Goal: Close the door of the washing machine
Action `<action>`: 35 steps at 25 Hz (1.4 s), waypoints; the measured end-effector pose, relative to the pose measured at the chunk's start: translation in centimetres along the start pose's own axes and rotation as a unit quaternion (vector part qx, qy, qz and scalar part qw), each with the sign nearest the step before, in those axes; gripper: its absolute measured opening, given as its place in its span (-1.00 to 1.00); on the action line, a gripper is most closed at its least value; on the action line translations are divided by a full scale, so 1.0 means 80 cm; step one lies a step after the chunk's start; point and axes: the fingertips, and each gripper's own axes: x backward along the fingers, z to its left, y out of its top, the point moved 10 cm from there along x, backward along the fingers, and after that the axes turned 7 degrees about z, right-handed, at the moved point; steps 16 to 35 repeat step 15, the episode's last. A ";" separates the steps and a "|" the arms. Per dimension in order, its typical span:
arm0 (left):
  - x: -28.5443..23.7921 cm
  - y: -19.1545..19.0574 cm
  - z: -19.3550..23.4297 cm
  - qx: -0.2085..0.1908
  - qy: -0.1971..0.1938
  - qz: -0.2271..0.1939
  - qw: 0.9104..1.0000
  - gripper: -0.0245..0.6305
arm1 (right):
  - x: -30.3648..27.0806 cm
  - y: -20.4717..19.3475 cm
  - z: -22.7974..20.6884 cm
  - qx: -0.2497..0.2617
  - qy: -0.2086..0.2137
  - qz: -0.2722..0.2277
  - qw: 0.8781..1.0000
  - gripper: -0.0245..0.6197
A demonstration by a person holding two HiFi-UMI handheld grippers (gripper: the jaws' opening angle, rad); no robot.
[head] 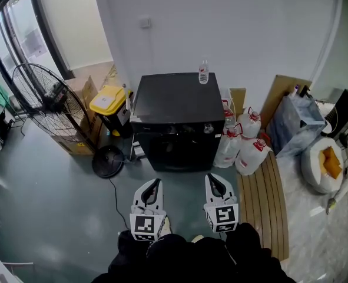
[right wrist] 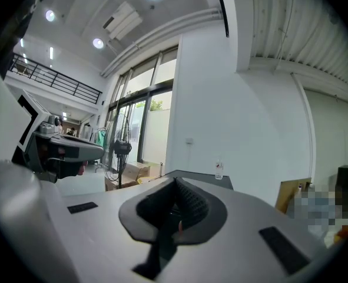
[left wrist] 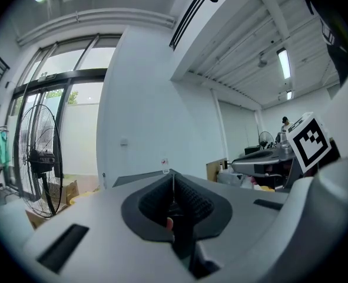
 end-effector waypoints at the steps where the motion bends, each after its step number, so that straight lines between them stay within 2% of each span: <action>1: -0.002 0.002 0.000 0.000 0.000 0.001 1.000 -0.84 | -0.001 0.001 -0.001 0.000 0.000 0.001 1.000 -0.87; 35: -0.007 0.000 0.007 0.001 -0.002 0.008 1.000 -0.84 | -0.010 0.007 -0.003 -0.001 -0.002 0.000 1.000 -0.88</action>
